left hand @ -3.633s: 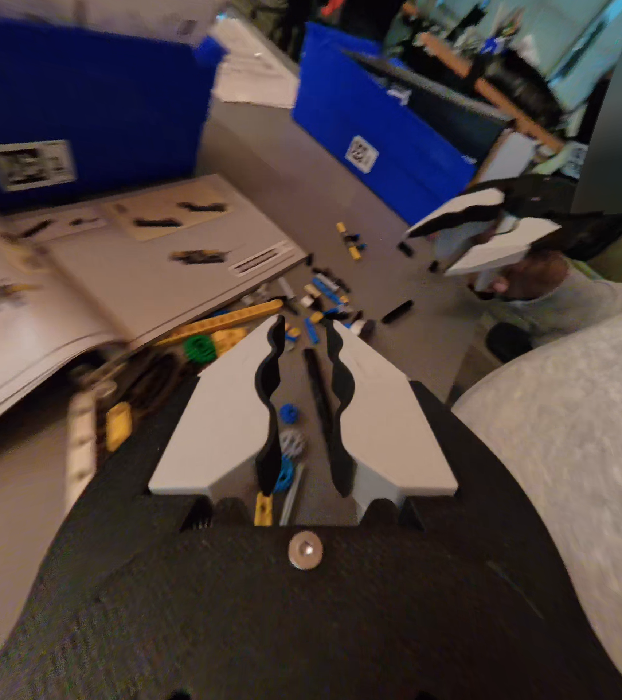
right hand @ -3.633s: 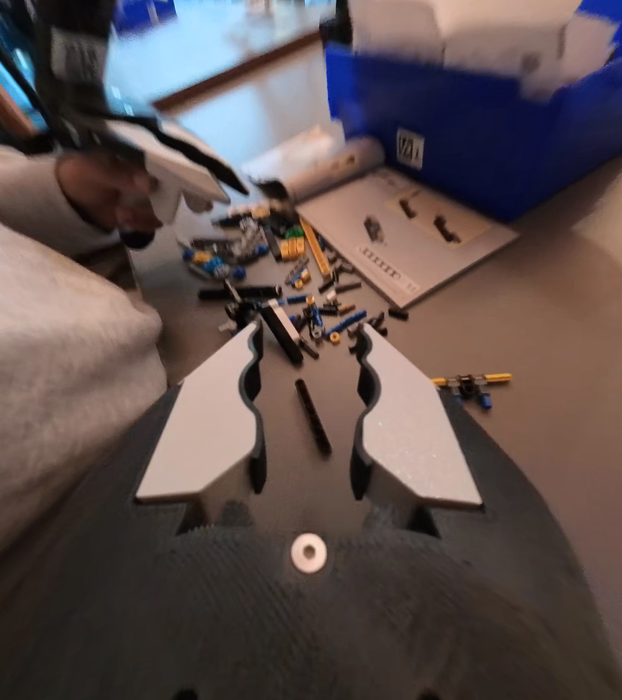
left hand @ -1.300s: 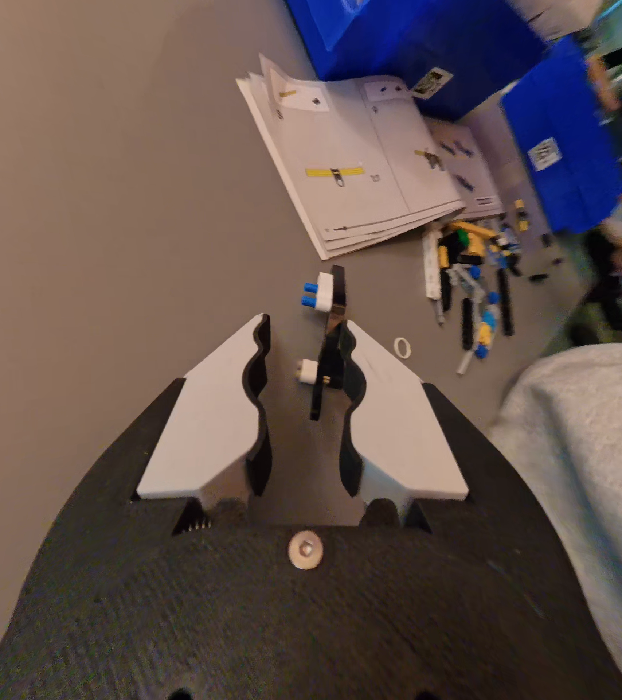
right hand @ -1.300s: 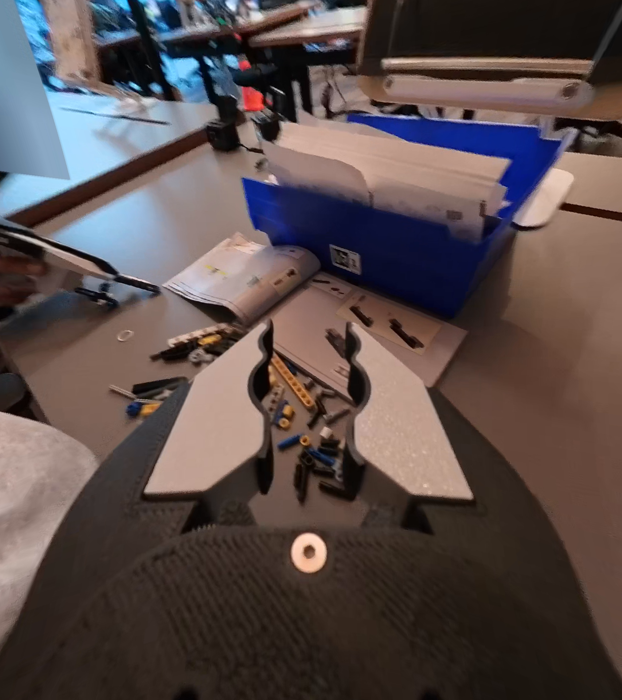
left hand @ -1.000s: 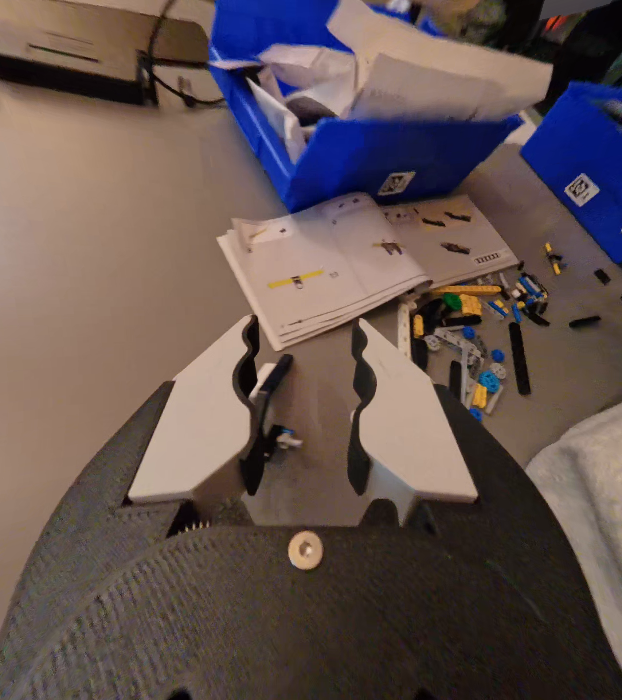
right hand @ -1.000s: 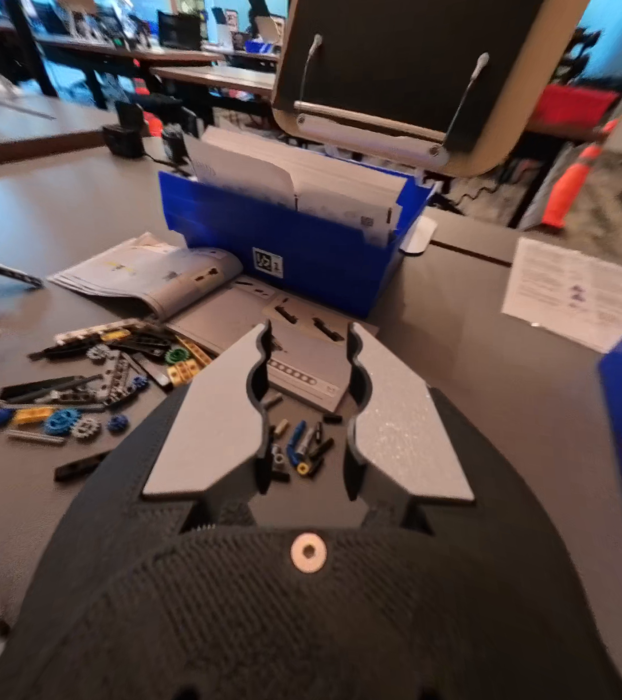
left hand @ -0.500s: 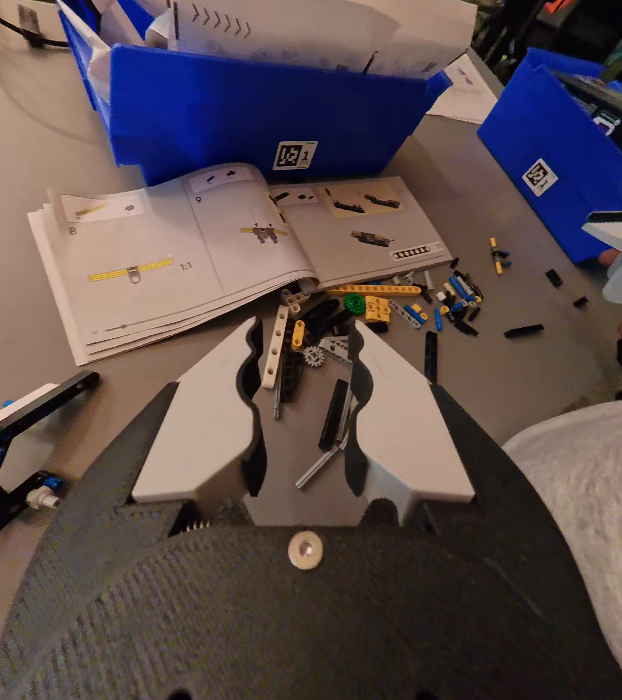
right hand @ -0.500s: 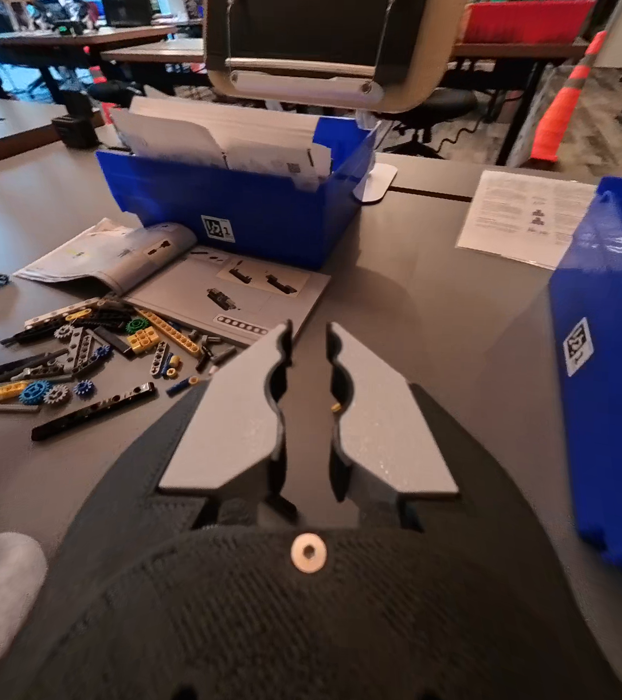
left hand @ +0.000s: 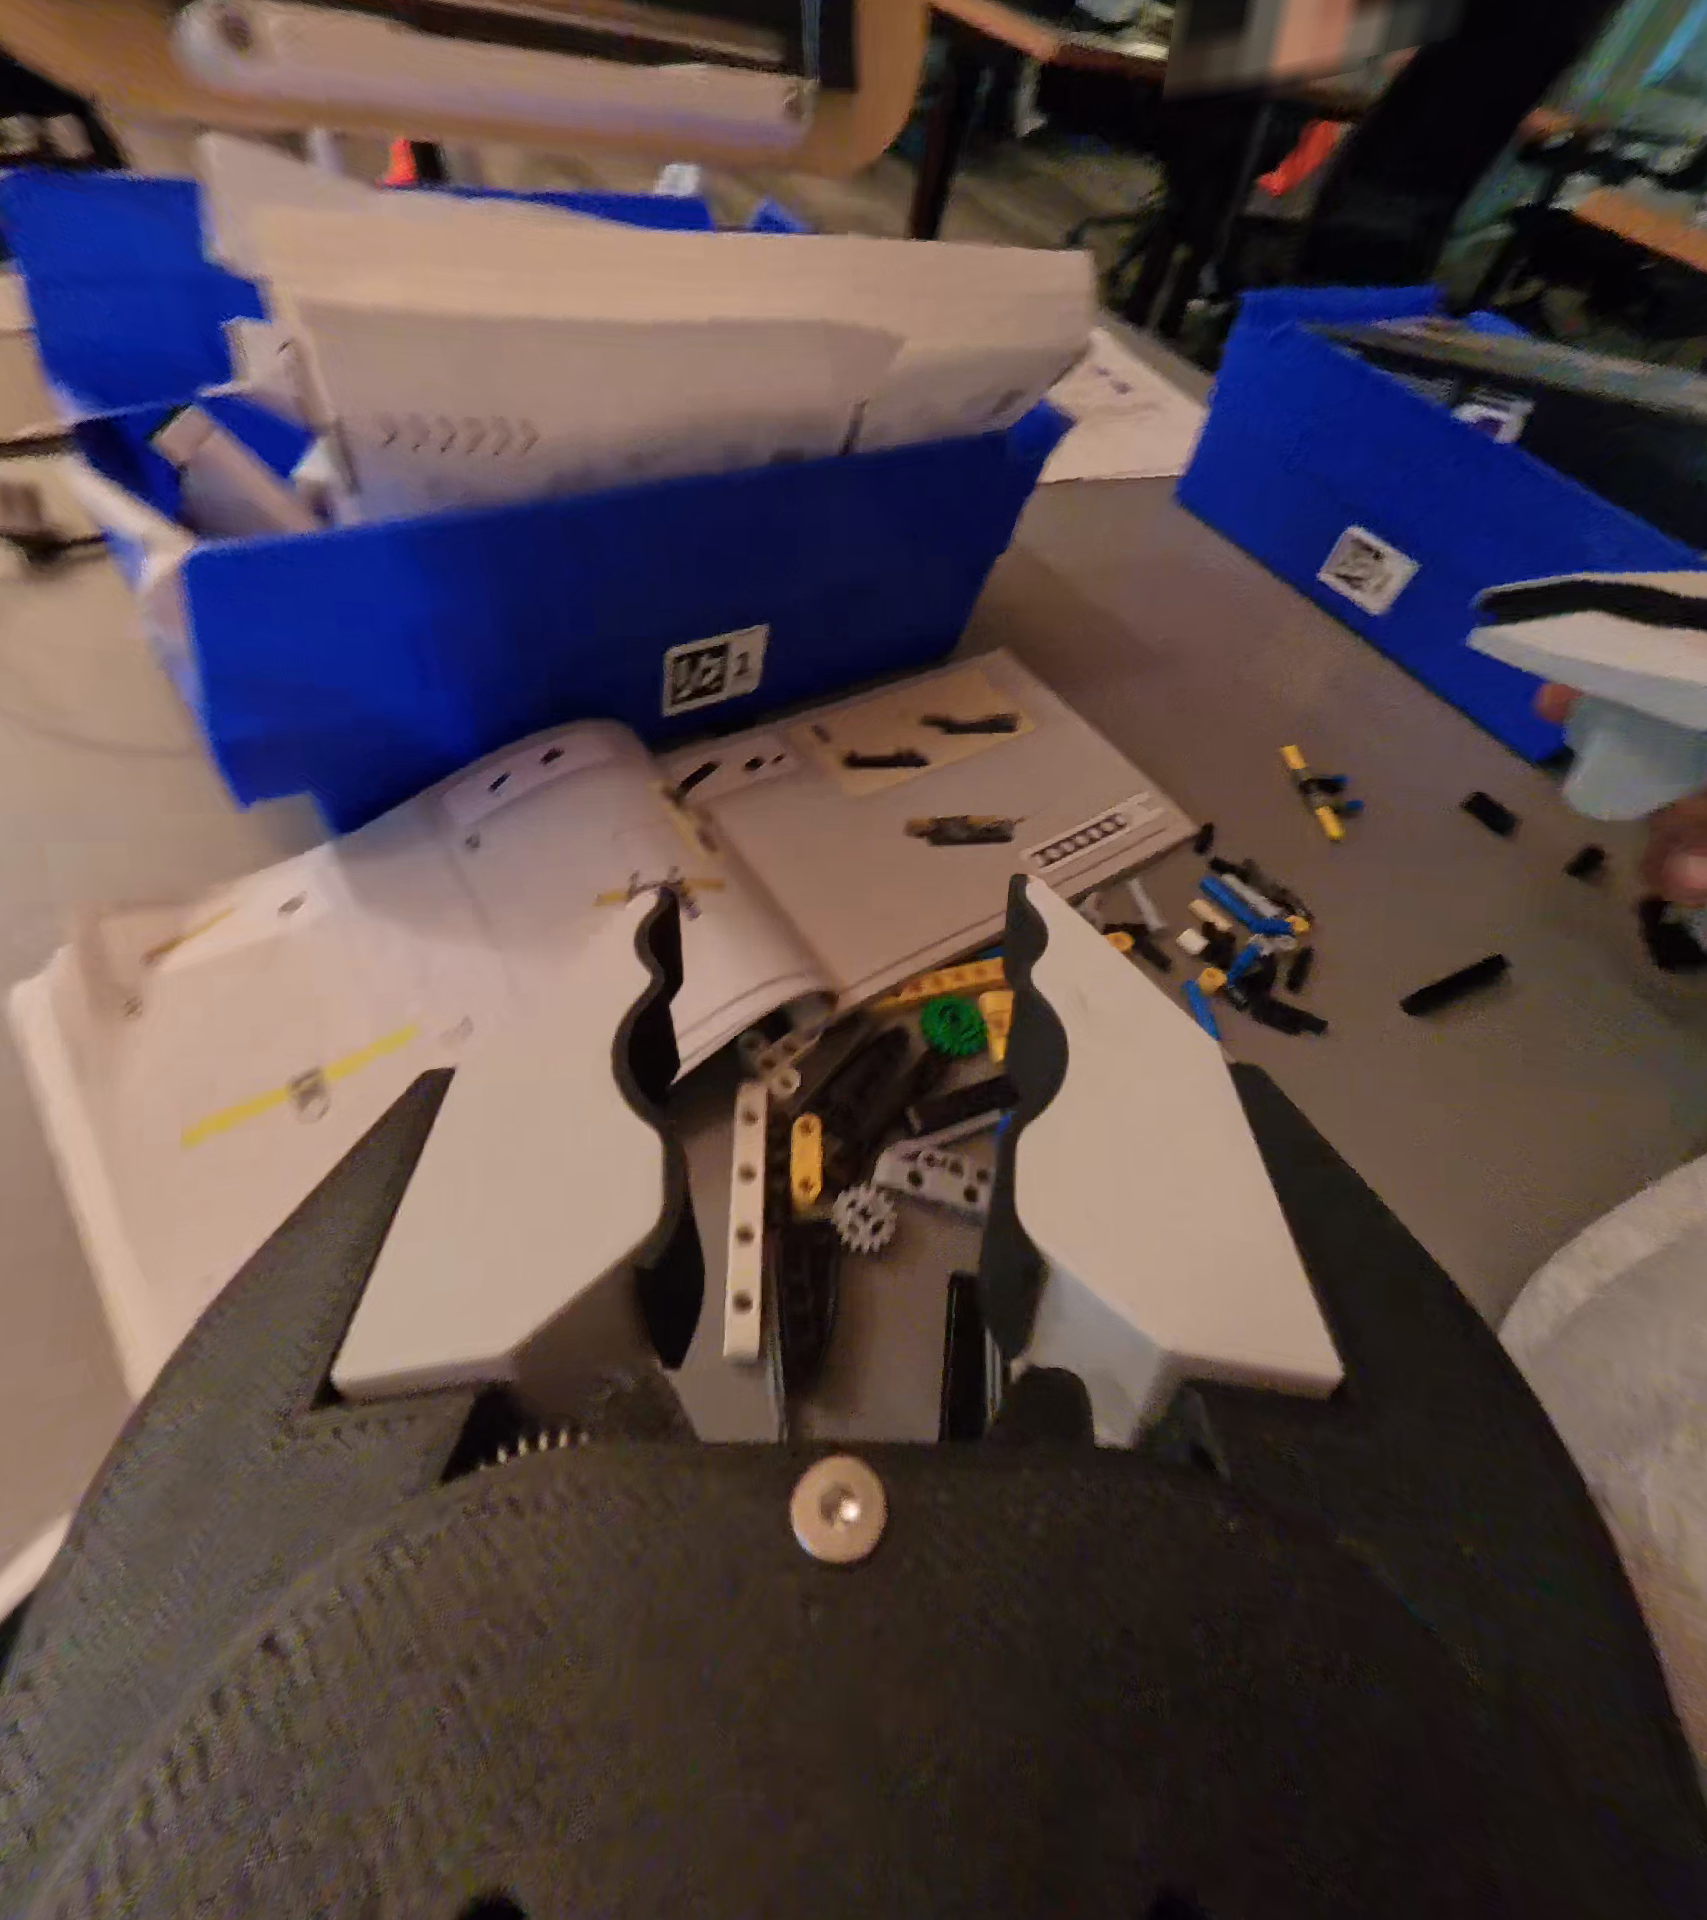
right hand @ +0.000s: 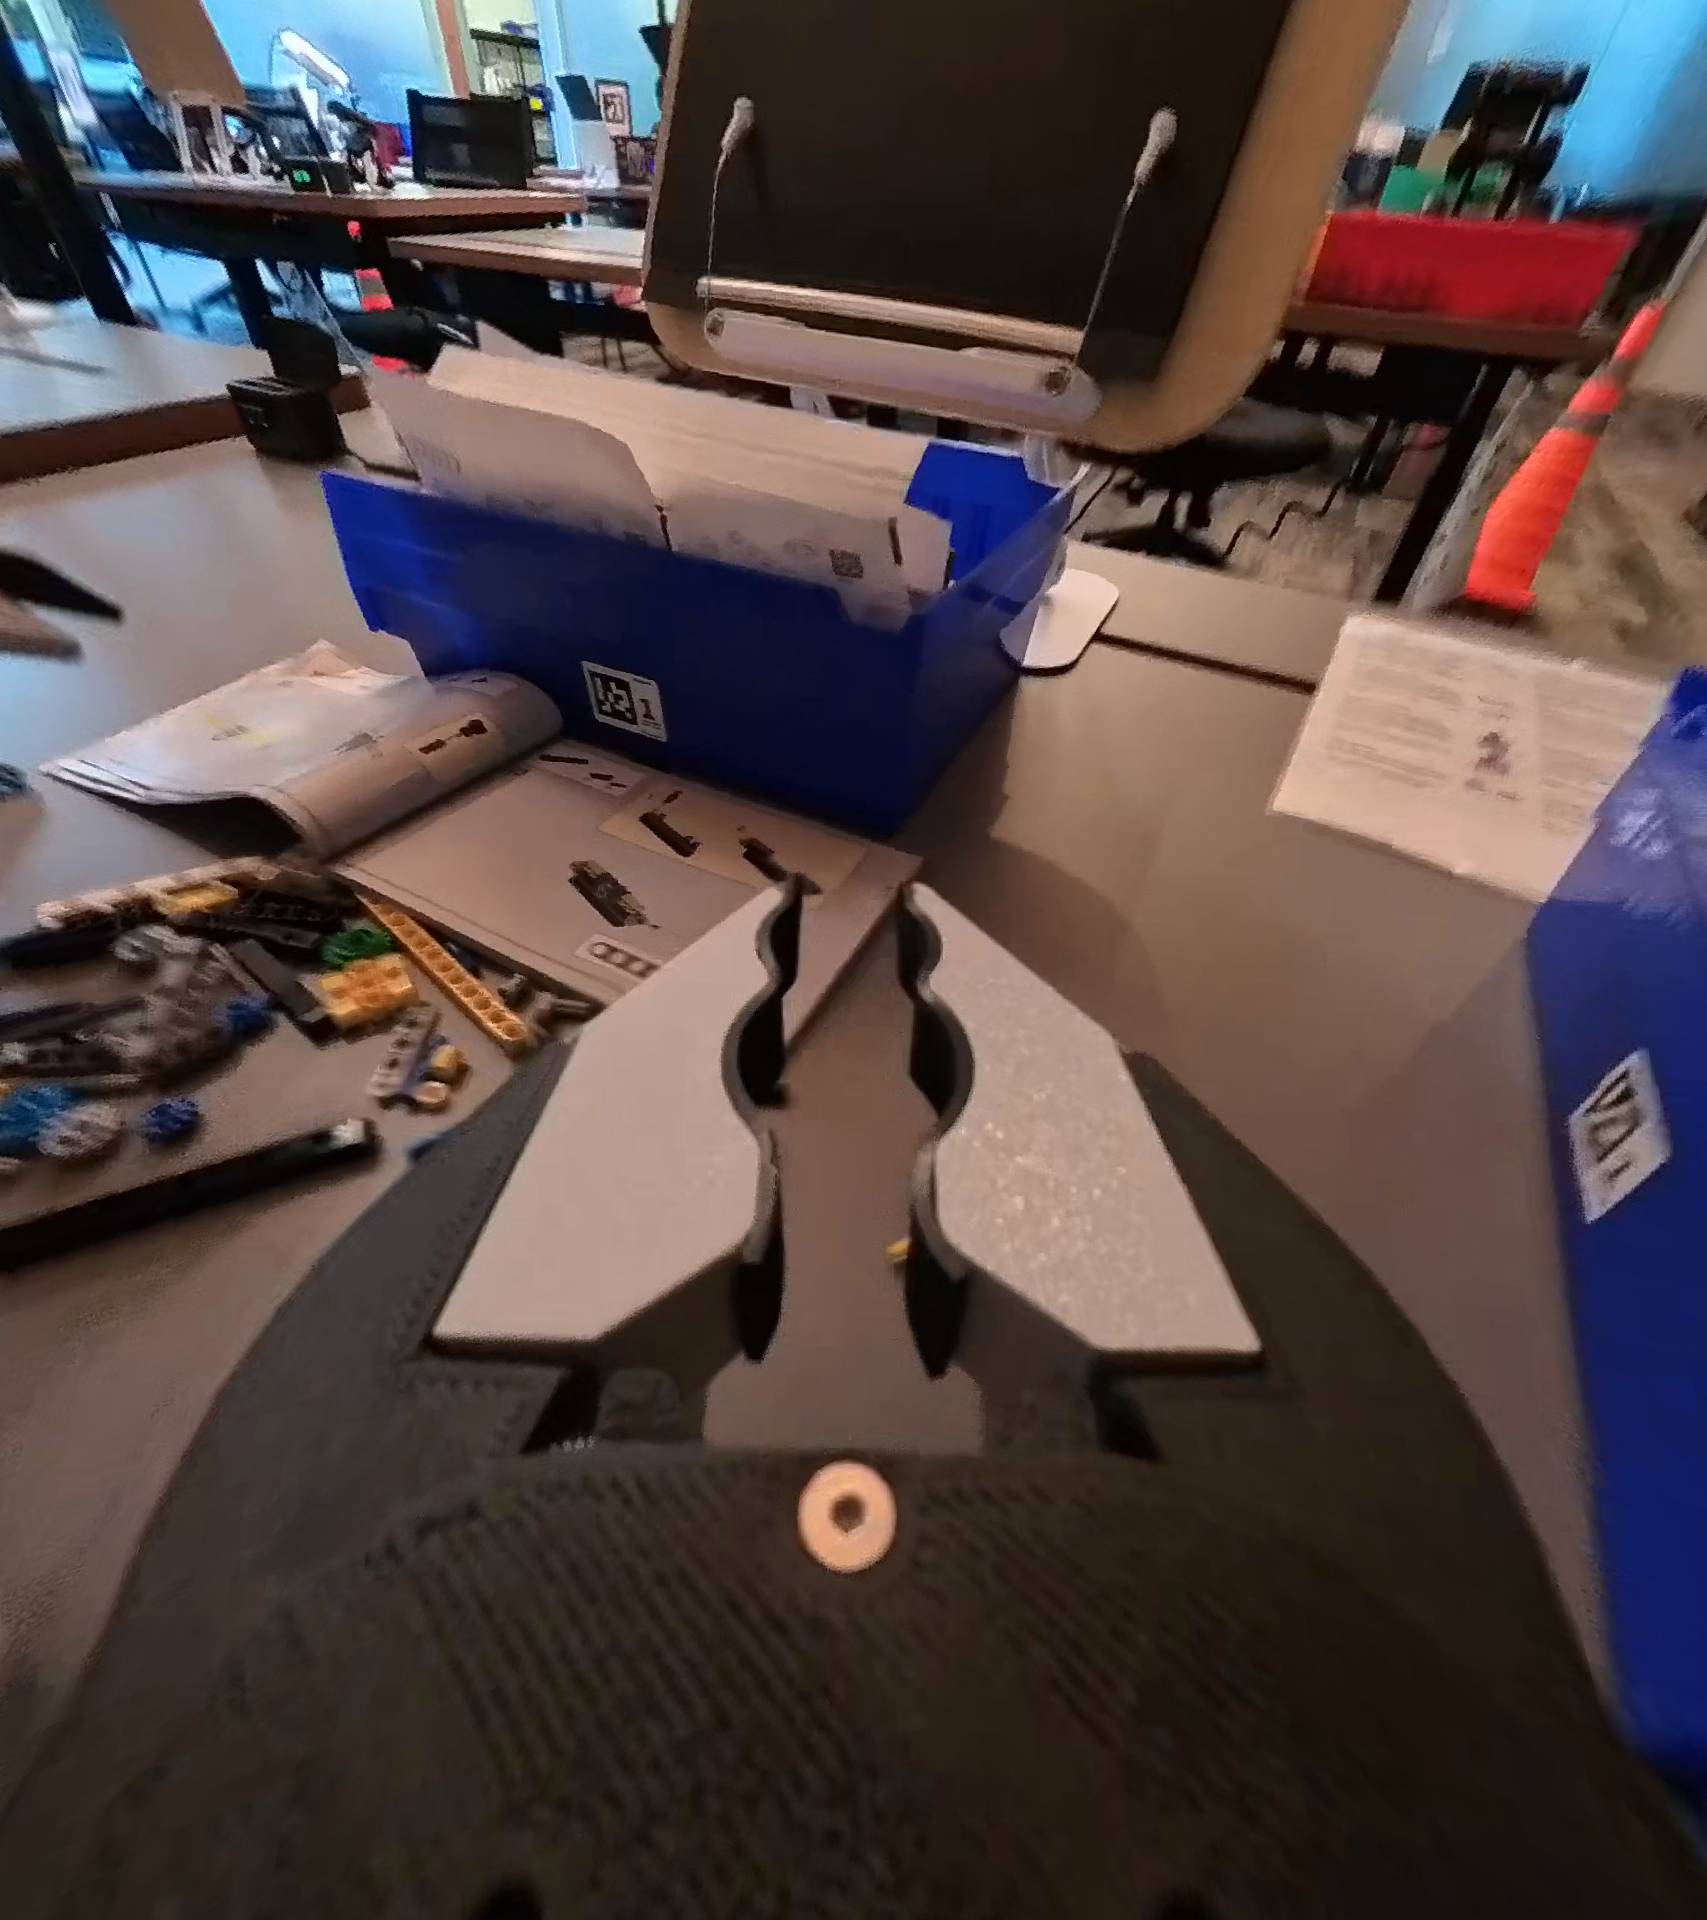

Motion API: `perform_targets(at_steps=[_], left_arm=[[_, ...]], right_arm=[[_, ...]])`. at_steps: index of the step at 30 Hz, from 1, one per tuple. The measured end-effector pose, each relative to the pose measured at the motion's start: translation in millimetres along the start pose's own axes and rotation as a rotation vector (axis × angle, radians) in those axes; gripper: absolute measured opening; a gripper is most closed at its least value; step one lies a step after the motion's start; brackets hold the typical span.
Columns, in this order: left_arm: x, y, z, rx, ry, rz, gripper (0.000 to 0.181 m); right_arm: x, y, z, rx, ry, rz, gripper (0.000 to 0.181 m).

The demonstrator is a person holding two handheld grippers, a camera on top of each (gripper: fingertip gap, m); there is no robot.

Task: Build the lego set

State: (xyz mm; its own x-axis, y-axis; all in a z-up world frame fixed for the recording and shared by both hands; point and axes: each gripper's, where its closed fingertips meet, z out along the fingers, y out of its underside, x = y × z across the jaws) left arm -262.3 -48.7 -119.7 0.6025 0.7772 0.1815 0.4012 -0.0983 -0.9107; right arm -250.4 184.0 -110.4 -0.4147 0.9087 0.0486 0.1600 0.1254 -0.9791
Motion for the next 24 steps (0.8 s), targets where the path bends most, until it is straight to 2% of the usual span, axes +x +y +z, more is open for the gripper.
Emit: perform_targets(at_steps=[3,6,8,10,11,14,17,20,24], left_arm=[[17,-21,15,0.057,0.149,0.064,0.064],[17,-43,33,0.103,0.223,0.091,0.055],[20,-56,41,0.141,0.259,0.083,0.036],[32,-61,44,0.178,0.312,0.090,0.008],[40,-59,42,0.198,0.344,0.099,0.000],[65,-45,24,0.278,0.431,0.064,0.000],[75,-26,4,0.363,0.479,-0.049,0.000],[84,-20,-3,0.369,0.531,-0.104,0.000],[82,-8,2,0.317,0.471,-0.087,0.000]], right_arm=[[18,-10,7,0.086,0.035,-0.198,0.014],[27,-24,22,0.140,-0.033,-0.205,0.013],[22,-26,28,0.134,-0.098,-0.220,0.019],[16,-22,26,0.134,-0.138,-0.246,0.023],[13,-17,23,0.132,-0.147,-0.238,0.025],[7,-3,7,0.135,-0.164,-0.135,0.031],[-4,-7,-10,0.234,-0.229,0.000,0.025],[-9,-15,-15,0.277,-0.280,0.092,0.024],[-3,2,-15,0.191,-0.226,0.053,0.028]])
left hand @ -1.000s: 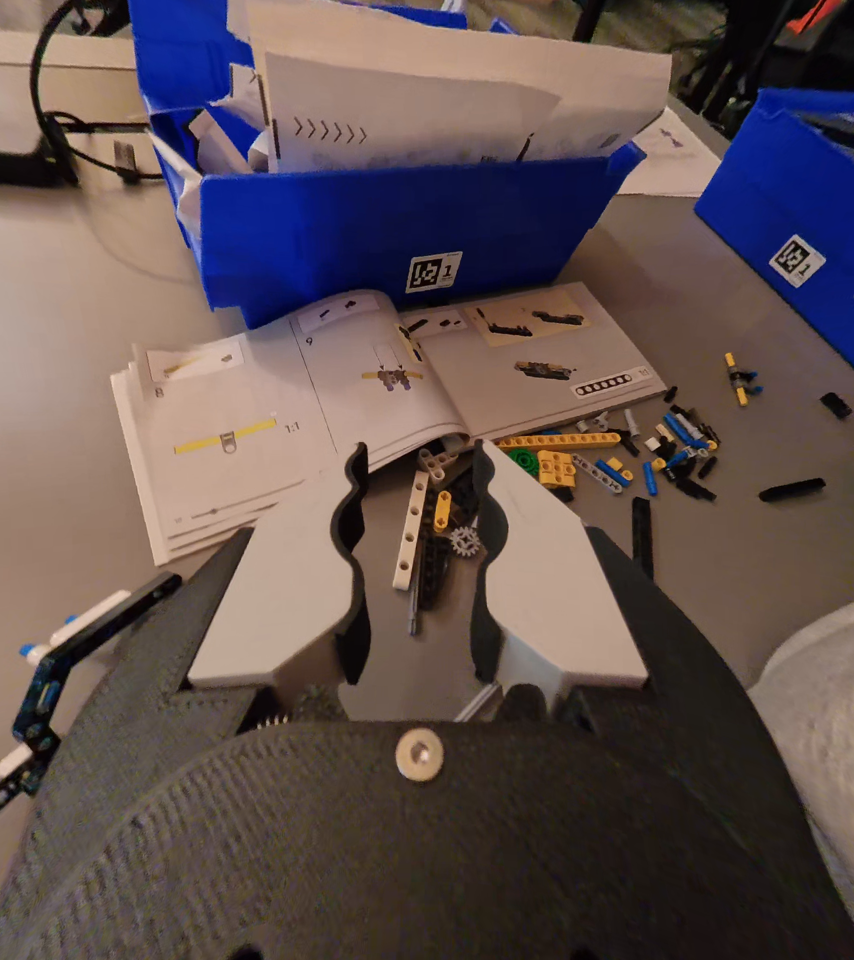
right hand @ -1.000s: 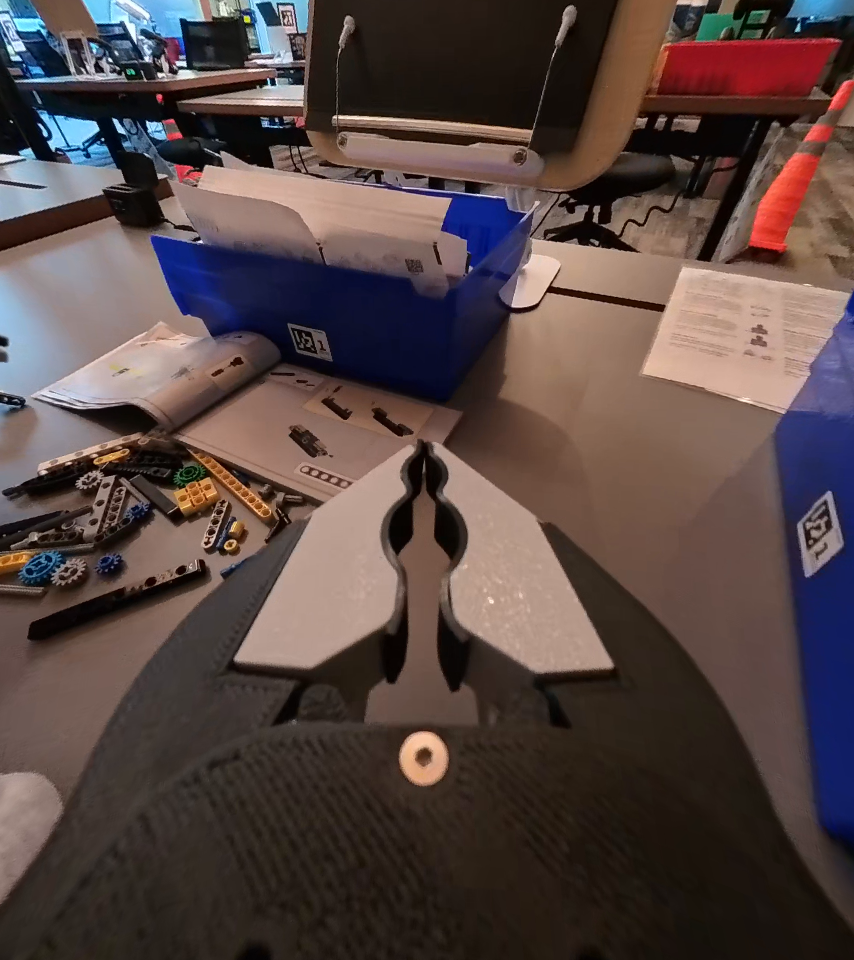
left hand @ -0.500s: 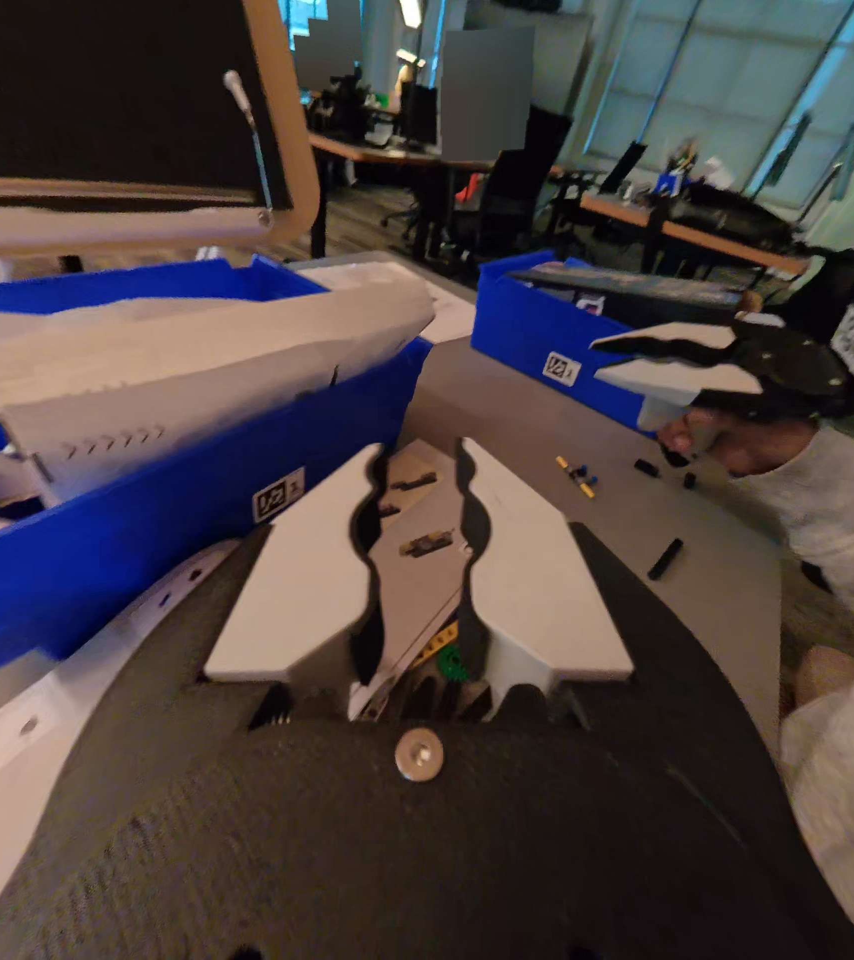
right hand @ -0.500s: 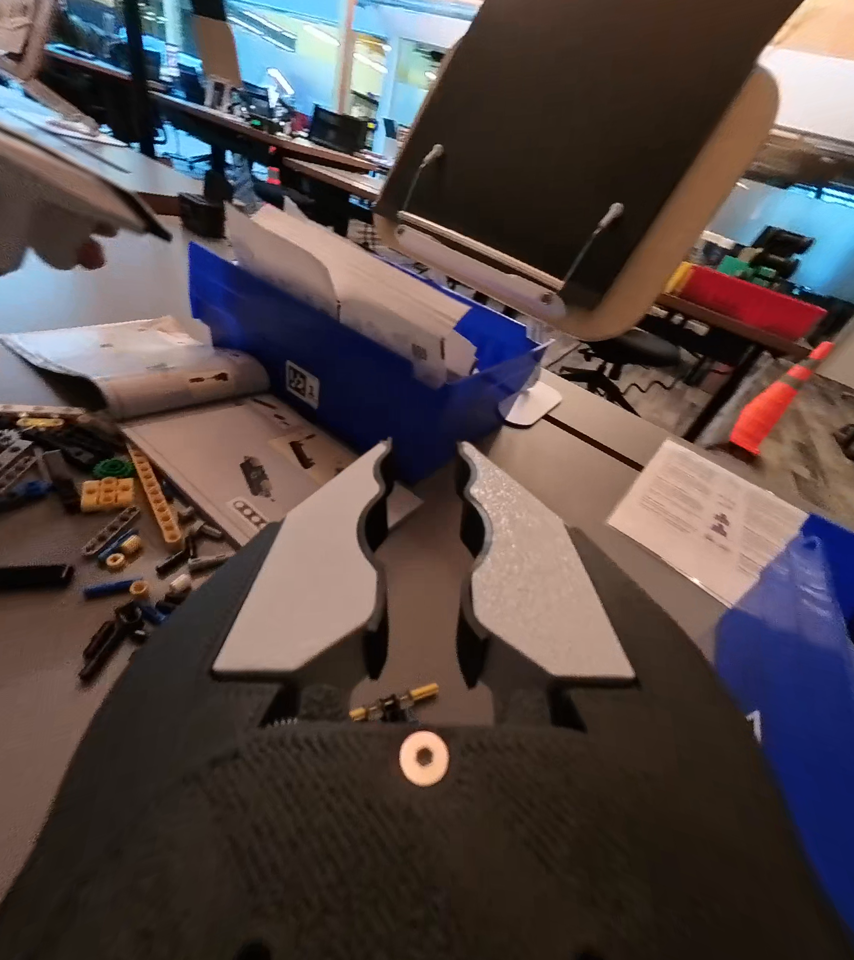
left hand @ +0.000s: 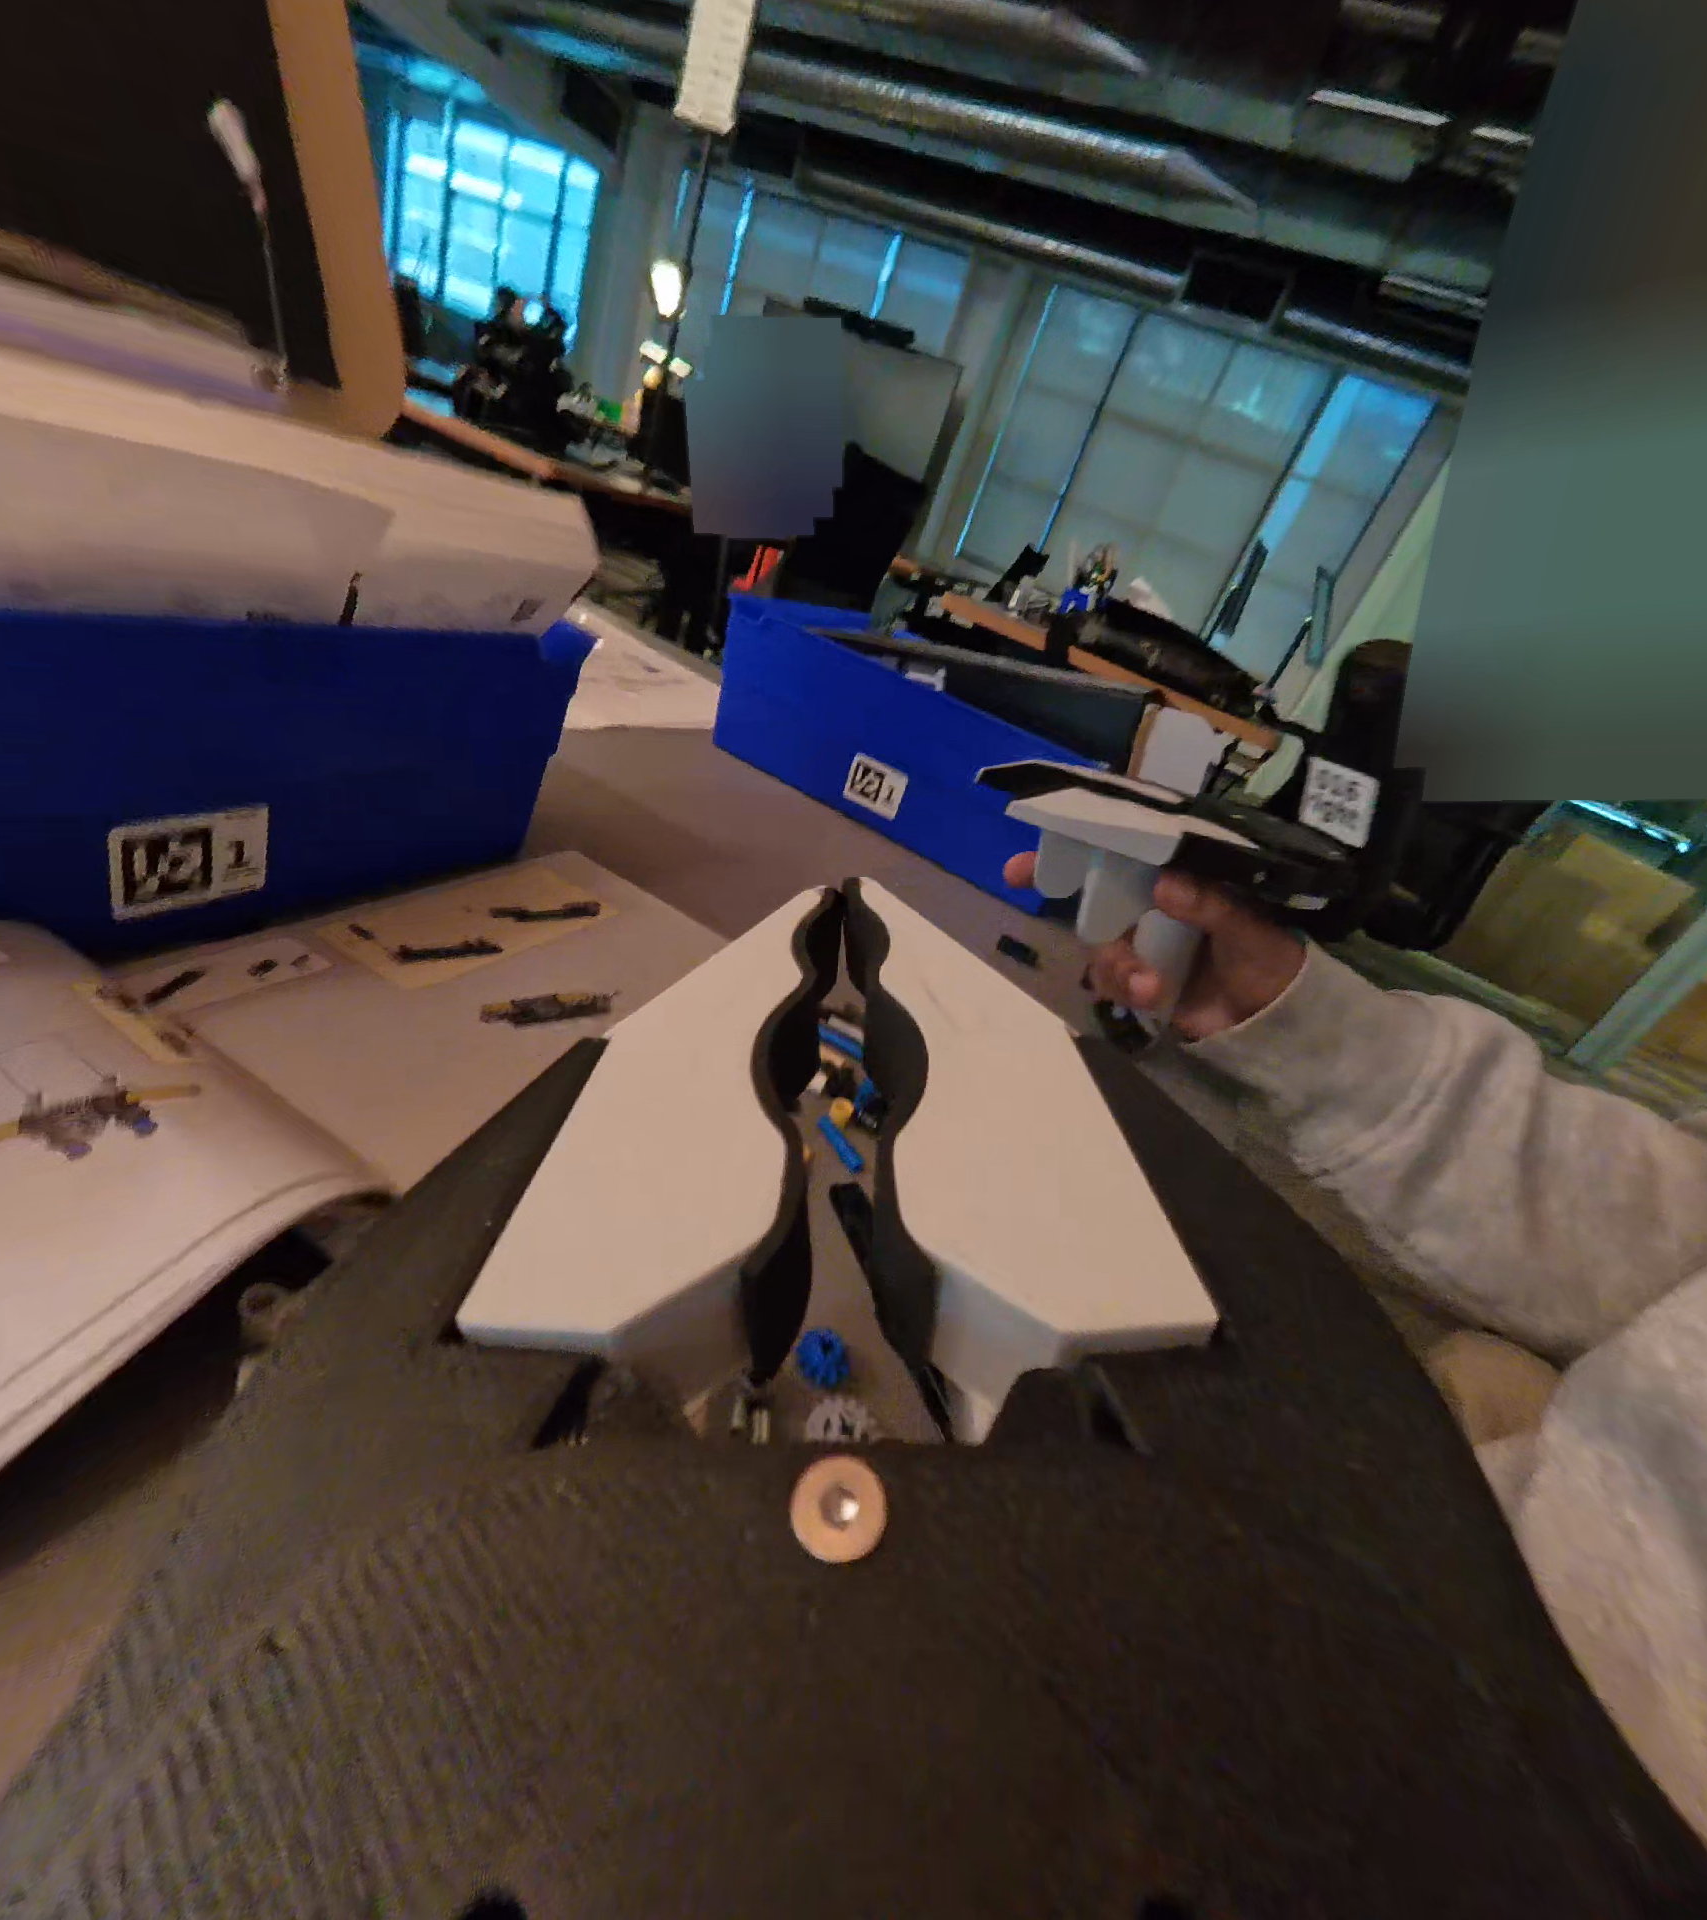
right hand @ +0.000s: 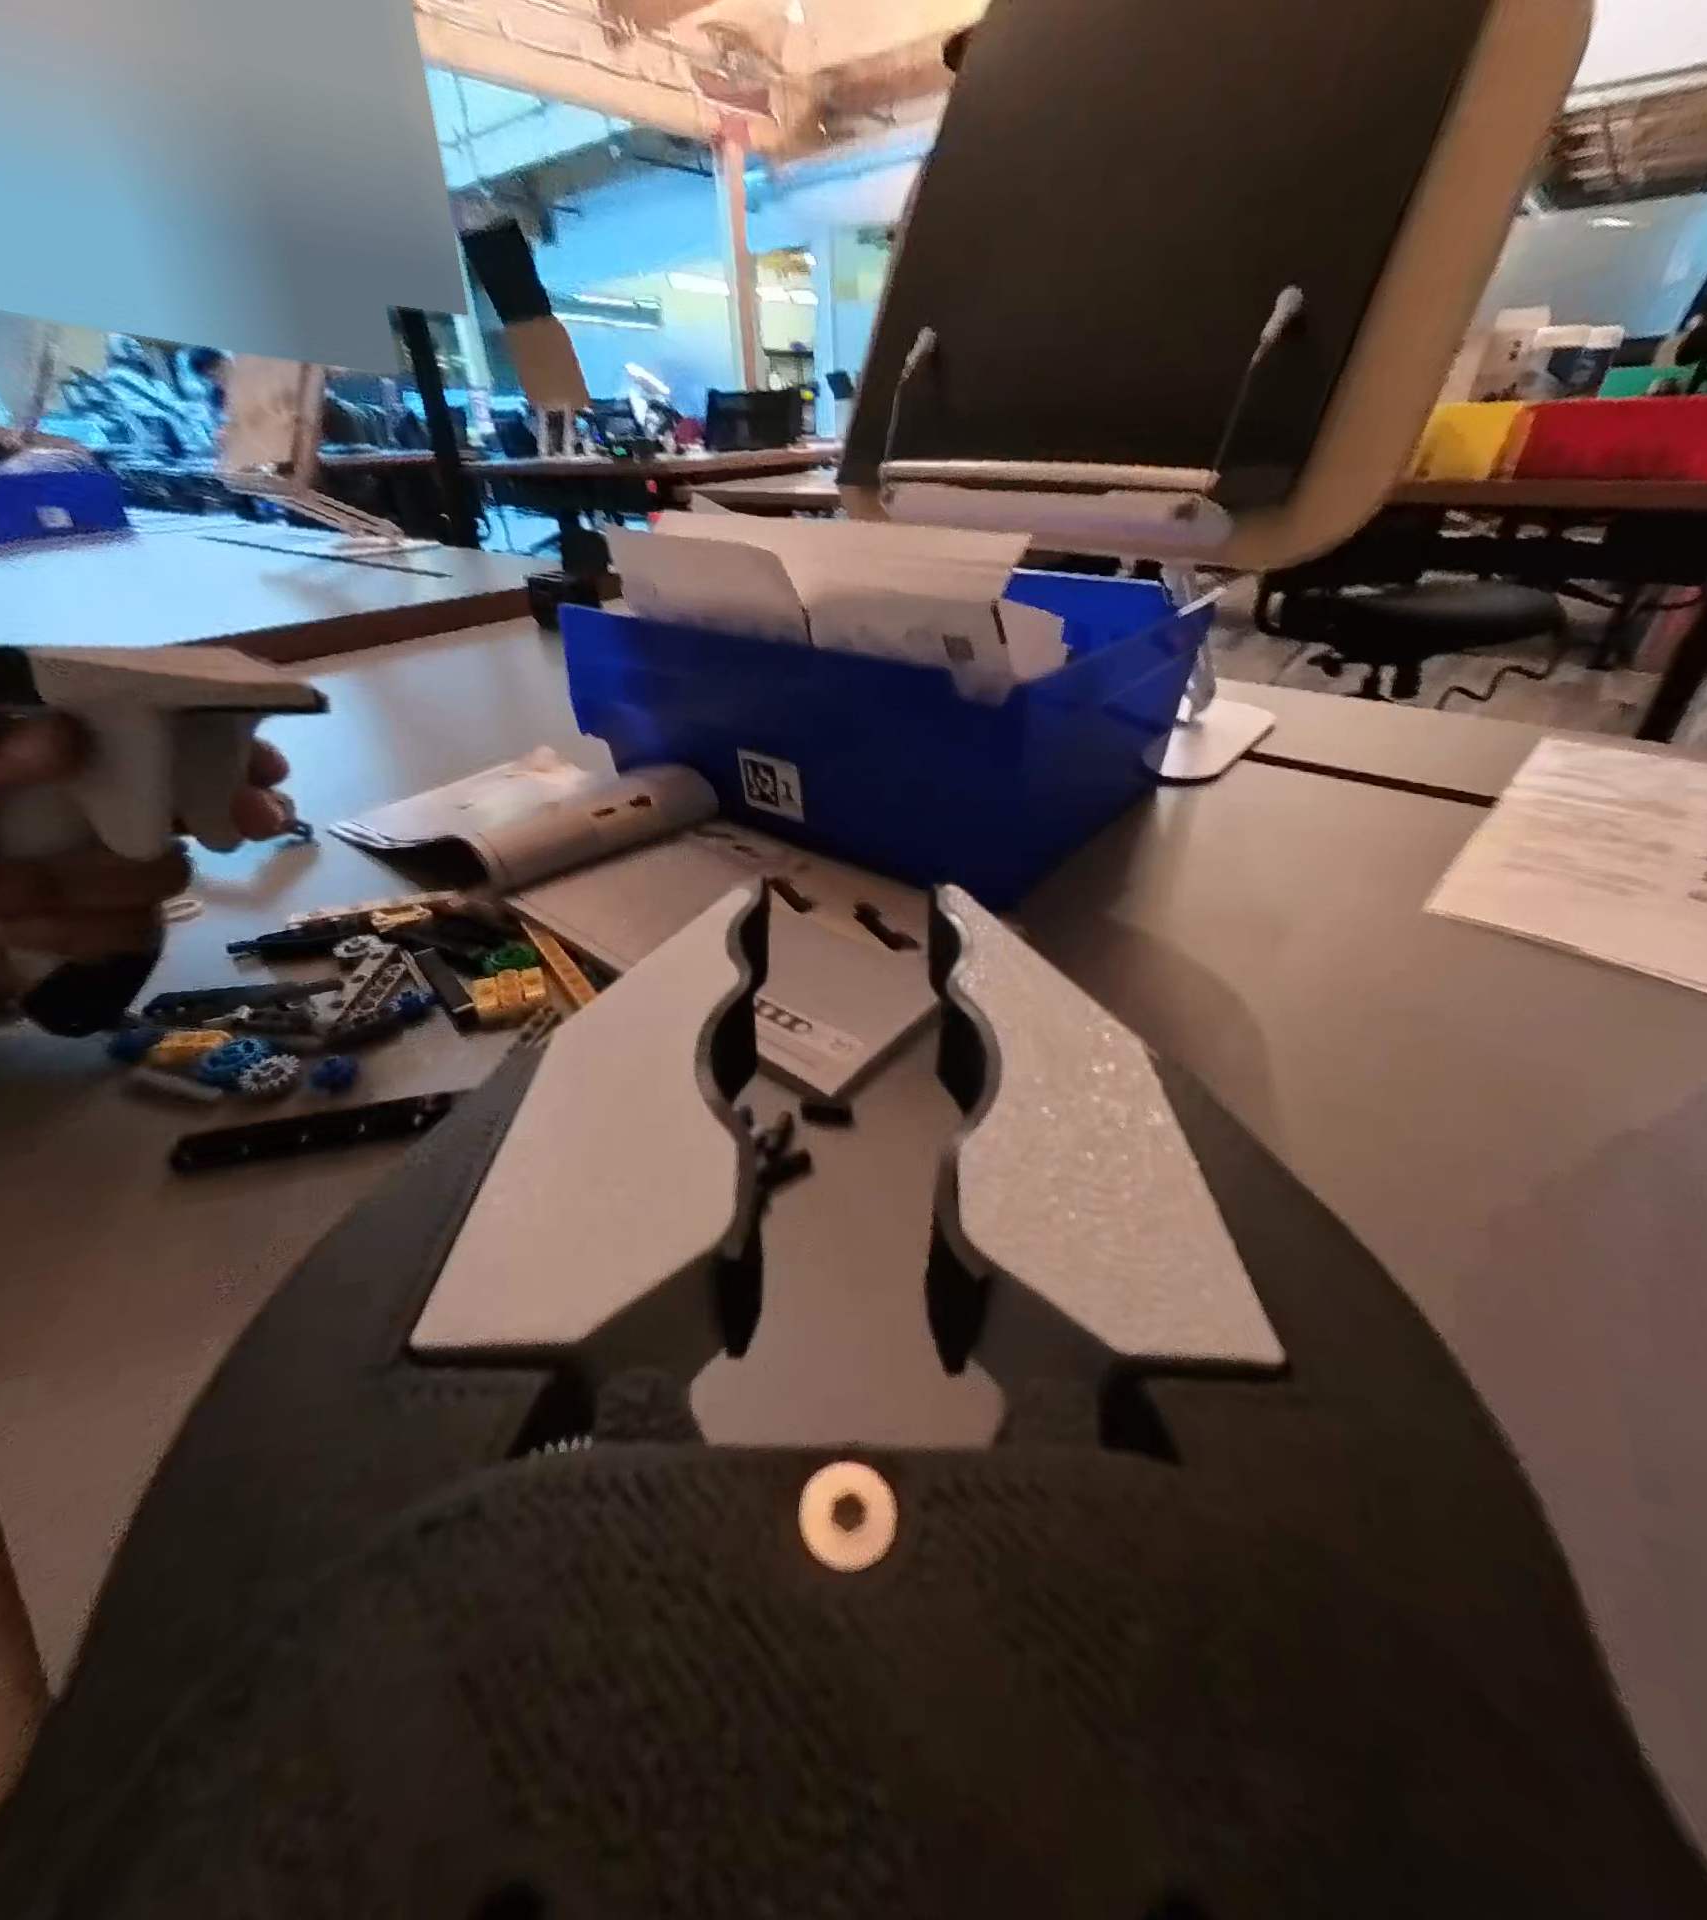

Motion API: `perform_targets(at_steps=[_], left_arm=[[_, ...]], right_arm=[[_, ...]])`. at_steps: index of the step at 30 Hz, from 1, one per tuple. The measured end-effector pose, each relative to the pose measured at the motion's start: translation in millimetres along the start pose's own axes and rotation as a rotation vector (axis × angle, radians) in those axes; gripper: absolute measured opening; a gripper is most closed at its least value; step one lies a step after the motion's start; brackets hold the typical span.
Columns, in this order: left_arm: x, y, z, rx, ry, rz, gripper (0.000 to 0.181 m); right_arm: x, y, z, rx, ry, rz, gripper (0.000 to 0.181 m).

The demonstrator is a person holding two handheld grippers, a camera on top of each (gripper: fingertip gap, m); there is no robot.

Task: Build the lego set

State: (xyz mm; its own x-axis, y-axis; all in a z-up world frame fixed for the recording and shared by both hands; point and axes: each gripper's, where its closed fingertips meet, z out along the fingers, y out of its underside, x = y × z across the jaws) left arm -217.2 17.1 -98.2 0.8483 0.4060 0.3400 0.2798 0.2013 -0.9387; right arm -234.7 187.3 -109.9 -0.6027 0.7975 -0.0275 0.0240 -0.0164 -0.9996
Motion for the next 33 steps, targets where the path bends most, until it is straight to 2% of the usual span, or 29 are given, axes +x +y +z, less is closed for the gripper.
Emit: perform_targets(at_steps=[3,7,10,14,17,19,29,33], left_arm=[[3,1,-3,-0.023,0.034,-0.128,0.004],[-1,-19,-5,0.072,0.043,-0.204,0.001],[-2,-24,2,0.060,0.077,-0.177,0.000],[15,-19,1,0.066,0.155,-0.233,0.000],[10,-17,-3,0.113,0.110,-0.208,0.000],[9,-14,-3,0.088,0.102,-0.179,0.000],[11,-4,-15,0.099,0.043,-0.145,0.000],[10,-1,-12,0.081,0.040,-0.108,0.000]], right_arm=[[3,3,-12,-0.021,0.028,0.058,0.039],[21,1,-16,0.001,0.077,0.157,0.045],[23,6,-5,-0.043,0.061,0.125,0.045],[25,18,16,-0.156,0.113,0.056,0.049],[28,23,16,-0.177,0.184,0.011,0.041],[26,15,14,-0.124,0.198,-0.010,0.025],[19,11,-15,-0.070,0.170,0.125,0.028],[16,17,-9,-0.113,0.121,0.146,0.029]])
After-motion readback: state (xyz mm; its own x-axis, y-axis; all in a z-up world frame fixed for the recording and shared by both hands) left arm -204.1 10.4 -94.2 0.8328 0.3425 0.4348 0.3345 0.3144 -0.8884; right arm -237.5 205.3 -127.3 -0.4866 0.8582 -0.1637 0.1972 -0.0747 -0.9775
